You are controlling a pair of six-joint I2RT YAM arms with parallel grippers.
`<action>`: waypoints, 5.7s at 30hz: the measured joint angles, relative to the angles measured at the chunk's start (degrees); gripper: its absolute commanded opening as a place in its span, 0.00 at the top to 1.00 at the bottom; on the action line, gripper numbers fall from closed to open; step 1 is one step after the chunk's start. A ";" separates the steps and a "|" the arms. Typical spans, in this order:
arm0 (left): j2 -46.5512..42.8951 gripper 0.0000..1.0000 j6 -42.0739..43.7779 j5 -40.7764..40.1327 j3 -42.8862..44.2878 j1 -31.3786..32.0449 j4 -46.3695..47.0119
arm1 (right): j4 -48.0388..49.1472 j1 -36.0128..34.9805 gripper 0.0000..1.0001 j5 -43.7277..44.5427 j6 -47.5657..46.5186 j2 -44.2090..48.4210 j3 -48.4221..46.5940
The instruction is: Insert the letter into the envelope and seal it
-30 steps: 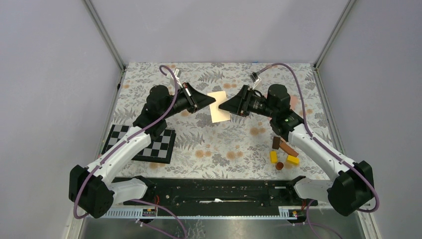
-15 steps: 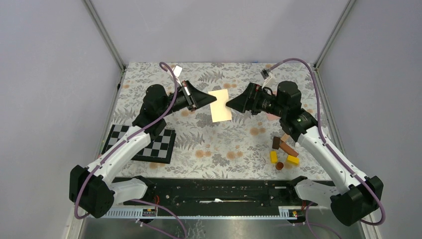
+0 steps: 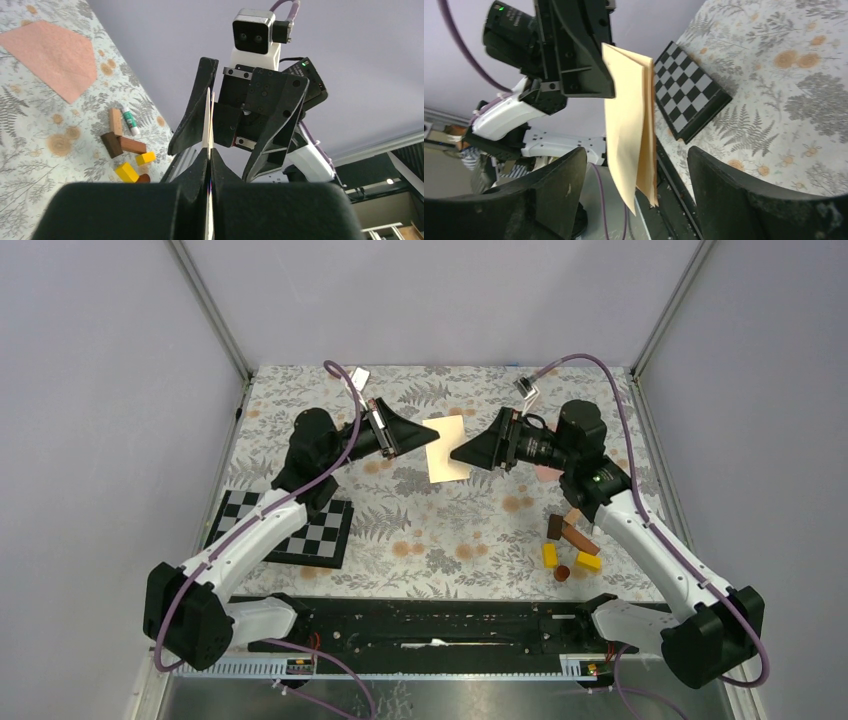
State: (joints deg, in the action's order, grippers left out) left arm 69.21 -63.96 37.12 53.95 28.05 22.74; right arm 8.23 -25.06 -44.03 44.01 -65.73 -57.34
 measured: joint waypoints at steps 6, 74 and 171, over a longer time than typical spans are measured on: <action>-0.04 1.00 4.17 -4.96 1.20 -0.09 -9.64 | -9.88 5.84 0.02 5.55 -5.09 -0.02 -1.46; -4.11 1.00 16.74 -4.85 8.33 -5.29 -31.98 | -2.95 0.63 0.00 46.82 10.25 -38.88 -0.83; 8.46 1.00 -11.56 10.32 -0.98 -2.67 22.58 | 4.57 -0.70 0.42 3.41 4.55 2.32 0.74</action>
State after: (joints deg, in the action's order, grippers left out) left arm 77.67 -75.53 47.44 52.97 25.39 45.32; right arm 12.80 -25.76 -40.62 48.56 -63.42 -56.60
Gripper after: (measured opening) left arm 0.002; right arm 0.641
